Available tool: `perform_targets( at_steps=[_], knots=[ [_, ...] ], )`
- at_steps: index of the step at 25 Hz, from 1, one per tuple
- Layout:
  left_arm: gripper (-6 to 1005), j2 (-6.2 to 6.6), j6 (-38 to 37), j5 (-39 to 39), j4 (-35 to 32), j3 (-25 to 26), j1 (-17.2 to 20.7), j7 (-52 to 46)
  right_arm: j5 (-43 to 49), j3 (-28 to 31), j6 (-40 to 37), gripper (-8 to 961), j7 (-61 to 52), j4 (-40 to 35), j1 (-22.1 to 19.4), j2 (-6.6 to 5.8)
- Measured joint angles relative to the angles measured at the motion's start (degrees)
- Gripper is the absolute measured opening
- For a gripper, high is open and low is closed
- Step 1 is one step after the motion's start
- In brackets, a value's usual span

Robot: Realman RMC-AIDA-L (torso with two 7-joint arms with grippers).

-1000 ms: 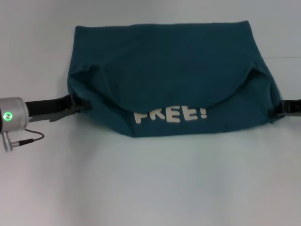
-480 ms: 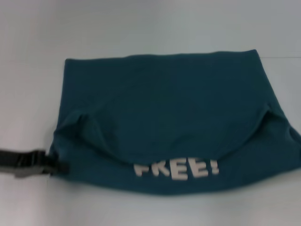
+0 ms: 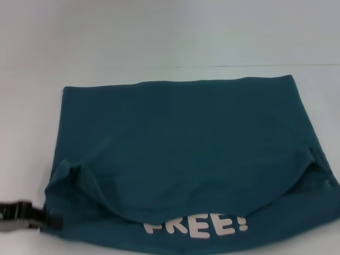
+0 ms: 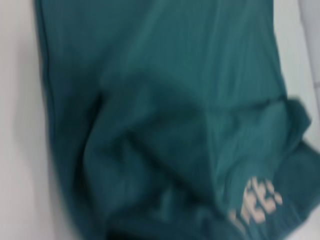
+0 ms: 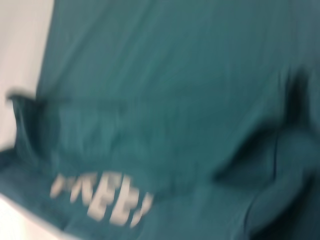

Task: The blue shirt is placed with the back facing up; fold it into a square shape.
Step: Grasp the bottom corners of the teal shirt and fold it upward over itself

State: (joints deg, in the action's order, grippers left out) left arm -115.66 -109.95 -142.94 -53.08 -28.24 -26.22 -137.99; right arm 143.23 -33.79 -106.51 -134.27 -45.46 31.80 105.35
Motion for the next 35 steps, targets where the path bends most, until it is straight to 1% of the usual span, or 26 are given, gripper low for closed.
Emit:
perform_targets(
  at_steps=[2,3,4,6,8,9,14,15,16,17,20,21,23,26,30,35],
  knots=[
    [37,0.42,1.3,0.7,0.7,2.0,-1.5,-0.2,-0.9,2.8,1.9,45,0.1,0.1,0.8,-0.04],
    [37,1.15,3.2,1.7,2.1,4.2,-3.8,-0.5,-1.8,4.2,3.1,45,-0.1,0.1,1.3,-0.04],
    [37,1.15,3.2,1.7,2.1,4.2,-3.8,-0.5,-2.8,5.4,4.8,45,-0.6,0.1,1.9,-0.03],
    [37,2.10,6.2,2.5,4.8,6.0,-6.6,-0.9,-5.0,7.1,8.9,45,-1.9,0.1,2.9,0.30],
    [37,2.75,10.0,2.7,7.3,6.6,-9.0,-2.3,-7.5,7.5,14.5,46,-3.0,0.3,3.8,1.02],
    [37,2.98,13.5,2.6,8.4,6.5,-10.4,-3.7,-8.7,7.5,17.0,46,-3.3,0.6,4.3,1.45],
    [38,3.45,26.6,2.2,12.5,4.4,-15.1,-8.2,-10.7,6.8,29.6,46,-3.8,1.4,7.2,3.76],
    [38,3.45,26.6,2.2,12.5,4.4,-15.1,-8.2,-10.7,6.6,32.4,46,-3.8,1.8,7.7,4.21],
    [38,3.62,32.0,2.1,14.0,3.0,-16.9,-9.5,-10.8,6.4,35.1,46,-3.7,2.4,8.4,4.60],
    [38,3.61,33.1,2.1,14.3,2.5,-17.2,-9.8,-10.8,6.1,37.7,46,-3.7,3.0,9.0,5.01],
    [37,3.17,40.6,2.1,15.5,-1.3,-18.6,-11.1,-10.8,3.4,47.1,46,-3.5,6.0,10.9,6.13],
    [37,2.93,42.8,2.1,16.0,-2.6,-18.9,-11.2,-10.8,2.1,49.8,46,-3.5,7.2,11.5,6.28],
    [36,2.21,47.4,2.1,16.7,-5.1,-19.4,-11.2,-10.7,-0.3,55.1,46,-3.6,9.9,12.7,6.56],
    [37,0.75,54.2,2.1,17.0,-8.0,-19.6,-11.1,-10.7,-3.6,62.7,46,-3.5,13.3,14.3,7.15],
    [38,-0.16,59.5,2.1,17.2,-10.1,-19.6,-10.9,-10.6,-6.6,69.4,46,-3.8,15.5,15.7,7.84],
    [37,-0.24,62.9,2.1,18.7,-10.9,-20.4,-11.1,-10.4,-8.4,74.2,46,-3.8,17.4,17.3,8.01]
  ],
)
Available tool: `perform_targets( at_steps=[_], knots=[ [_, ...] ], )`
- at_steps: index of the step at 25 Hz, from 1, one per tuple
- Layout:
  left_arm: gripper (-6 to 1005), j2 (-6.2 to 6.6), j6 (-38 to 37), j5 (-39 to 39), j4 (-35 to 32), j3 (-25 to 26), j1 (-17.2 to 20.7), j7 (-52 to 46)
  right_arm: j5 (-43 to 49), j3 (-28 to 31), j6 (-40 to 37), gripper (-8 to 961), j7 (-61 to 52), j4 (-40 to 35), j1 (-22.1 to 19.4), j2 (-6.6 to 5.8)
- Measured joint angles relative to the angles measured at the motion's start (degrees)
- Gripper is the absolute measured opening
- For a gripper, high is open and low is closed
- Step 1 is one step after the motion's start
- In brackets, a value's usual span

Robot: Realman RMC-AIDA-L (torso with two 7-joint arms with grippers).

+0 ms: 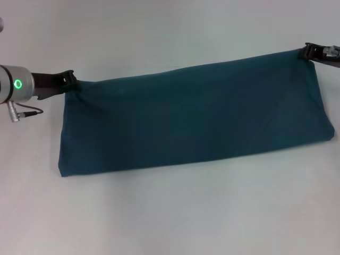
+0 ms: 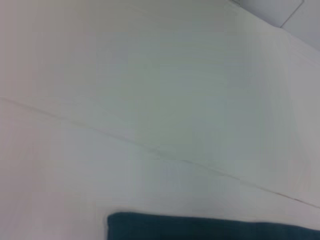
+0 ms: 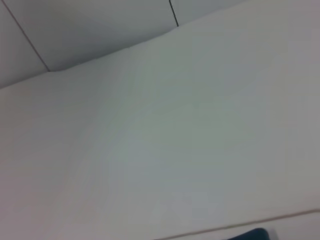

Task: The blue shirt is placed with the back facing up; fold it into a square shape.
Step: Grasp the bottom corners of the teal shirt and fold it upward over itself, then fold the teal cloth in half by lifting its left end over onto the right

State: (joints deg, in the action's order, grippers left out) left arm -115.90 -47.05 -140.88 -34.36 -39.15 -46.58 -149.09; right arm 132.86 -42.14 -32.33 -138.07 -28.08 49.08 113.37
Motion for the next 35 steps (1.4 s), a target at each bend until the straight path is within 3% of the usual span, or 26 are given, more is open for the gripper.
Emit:
perform_targets(
  at_steps=[13,18,23,27,31,35],
  knots=[
    [37,-0.02,4.8,-0.2,2.0,-0.1,-2.0,-0.2,0.4,-4.0,5.0,43,-0.1,3.6,3.0,-0.40],
    [38,0.08,7.9,-0.2,3.4,-0.7,-2.6,-0.4,1.6,-5.0,6.0,91,-0.3,3.7,3.0,-0.45],
    [145,0.23,9.9,-0.2,4.7,-0.6,-3.2,-0.8,3.2,-4.9,7.7,139,-1.7,3.7,3.1,-0.77],
    [237,0.54,10.3,0.1,4.1,-0.3,-3.0,-0.8,3.2,-4.6,6.9,178,-2.7,3.6,2.9,-2.24],
    [329,0.74,4.4,1.3,0.1,2.9,-0.3,-1.1,2.3,-2.5,-3.0,360,-3.8,0.2,0.8,-4.25],
    [438,-1.36,-10.4,11.6,-9.2,6.6,7.8,2.0,-4.0,3.0,-22.9,534,-1.8,-9.7,-6.7,-3.98]
  ],
)
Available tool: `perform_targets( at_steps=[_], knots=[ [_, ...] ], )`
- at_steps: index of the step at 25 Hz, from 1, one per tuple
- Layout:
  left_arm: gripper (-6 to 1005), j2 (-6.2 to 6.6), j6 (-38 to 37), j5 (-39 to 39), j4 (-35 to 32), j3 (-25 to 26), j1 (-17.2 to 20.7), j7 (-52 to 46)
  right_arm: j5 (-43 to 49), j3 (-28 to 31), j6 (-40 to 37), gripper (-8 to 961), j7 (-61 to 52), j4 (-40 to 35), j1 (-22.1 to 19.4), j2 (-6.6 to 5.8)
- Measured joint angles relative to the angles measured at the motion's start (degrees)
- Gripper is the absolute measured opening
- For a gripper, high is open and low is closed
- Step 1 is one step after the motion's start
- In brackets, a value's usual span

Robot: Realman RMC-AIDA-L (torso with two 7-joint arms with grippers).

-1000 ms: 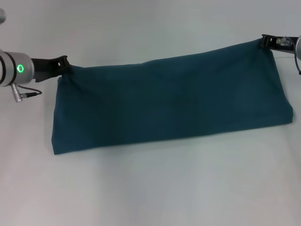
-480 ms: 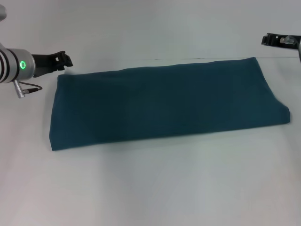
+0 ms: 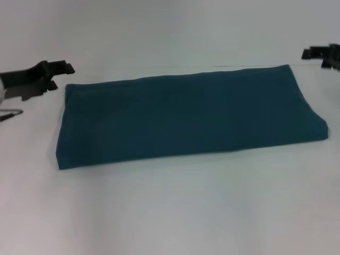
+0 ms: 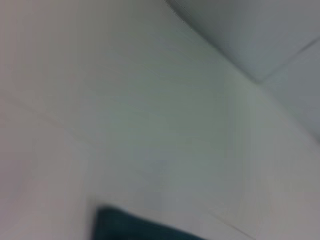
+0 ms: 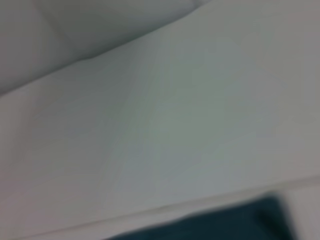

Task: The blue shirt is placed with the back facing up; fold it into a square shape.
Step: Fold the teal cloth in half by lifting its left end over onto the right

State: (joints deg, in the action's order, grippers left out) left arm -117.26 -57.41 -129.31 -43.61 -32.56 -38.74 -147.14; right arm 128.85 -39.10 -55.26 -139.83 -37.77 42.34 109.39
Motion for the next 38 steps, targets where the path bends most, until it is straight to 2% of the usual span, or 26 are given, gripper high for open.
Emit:
perform_targets(
  at_steps=[3,6,8,10,13,17,21,38],
  knots=[
    [556,0.39,-9.3,9.1,-1.6,0.4,5.4,0.8,-10.8,3.6,-14.4,661,3.9,-1.9,-6.2,-0.29],
    [680,0.99,-17.3,13.3,-0.1,3.6,8.6,0.6,-21.1,7.9,-26.3,739,7.2,1.7,-12.0,-1.45],
    [769,0.81,-22.1,13.8,1.1,6.8,10.4,0.2,-24.6,10.0,-30.9,791,8.9,4.4,-15.0,-2.06],
    [858,0.20,-24.4,13.8,1.8,8.5,12.4,-1.0,-25.8,11.3,-33.6,792,9.7,5.5,-17.4,-2.38],
    [923,-0.89,-25.3,13.7,2.2,9.6,15.5,-3.8,-25.9,11.8,-35.7,793,10.0,5.8,-20.0,-2.48],
    [920,-2.33,-24.8,13.6,2.3,9.8,18.1,-6.9,-25.5,11.7,-36.9,794,10.7,5.7,-20.6,-2.66],
    [918,-2.90,-22.5,13.5,3.3,9.3,18.3,-8.5,-24.7,11.2,-36.7,794,11.2,5.8,-19.9,-2.85],
    [919,-3.18,-14.5,10.3,7.8,8.3,16.4,-12.8,-24.6,11.0,-35.4,794,11.3,5.8,-18.9,-2.87]
  ],
)
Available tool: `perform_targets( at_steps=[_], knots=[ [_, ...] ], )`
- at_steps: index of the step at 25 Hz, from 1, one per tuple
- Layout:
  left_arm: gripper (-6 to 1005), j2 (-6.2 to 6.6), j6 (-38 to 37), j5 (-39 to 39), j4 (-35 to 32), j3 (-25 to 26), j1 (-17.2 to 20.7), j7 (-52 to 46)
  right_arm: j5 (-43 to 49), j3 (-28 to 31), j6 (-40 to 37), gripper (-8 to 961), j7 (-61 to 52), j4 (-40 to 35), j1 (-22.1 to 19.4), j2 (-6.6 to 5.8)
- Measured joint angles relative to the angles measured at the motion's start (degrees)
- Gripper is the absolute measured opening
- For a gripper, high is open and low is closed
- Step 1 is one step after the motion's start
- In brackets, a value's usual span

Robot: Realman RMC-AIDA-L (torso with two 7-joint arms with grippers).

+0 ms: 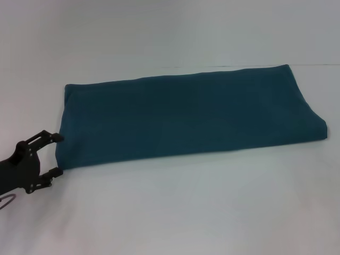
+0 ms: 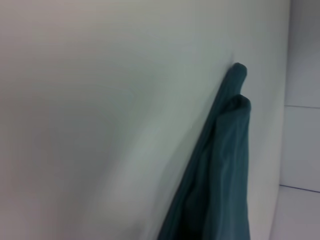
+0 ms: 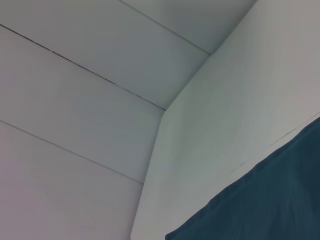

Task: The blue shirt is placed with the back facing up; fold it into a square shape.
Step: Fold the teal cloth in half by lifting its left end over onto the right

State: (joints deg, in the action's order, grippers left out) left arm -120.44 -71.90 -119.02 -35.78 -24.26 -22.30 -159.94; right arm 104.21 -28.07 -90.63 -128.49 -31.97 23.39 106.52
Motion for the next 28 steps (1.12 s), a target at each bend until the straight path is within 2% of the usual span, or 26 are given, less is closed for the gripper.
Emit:
perform_targets(
  at_steps=[11,18,28],
  knots=[
    [916,-0.05,2.6,-1.1,1.3,-0.1,-0.6,-1.0,-0.1,0.0,0.4,794,0.0,0.1,0.0,0.00],
    [916,0.21,4.8,-1.1,2.1,-2.0,-1.9,-1.9,-0.1,0.3,0.7,794,0.1,0.2,-0.6,0.00],
    [919,1.42,9.9,-1.8,6.8,-4.5,-7.5,-1.7,-0.1,0.6,0.9,794,1.0,0.2,-0.5,0.00]
  ],
)
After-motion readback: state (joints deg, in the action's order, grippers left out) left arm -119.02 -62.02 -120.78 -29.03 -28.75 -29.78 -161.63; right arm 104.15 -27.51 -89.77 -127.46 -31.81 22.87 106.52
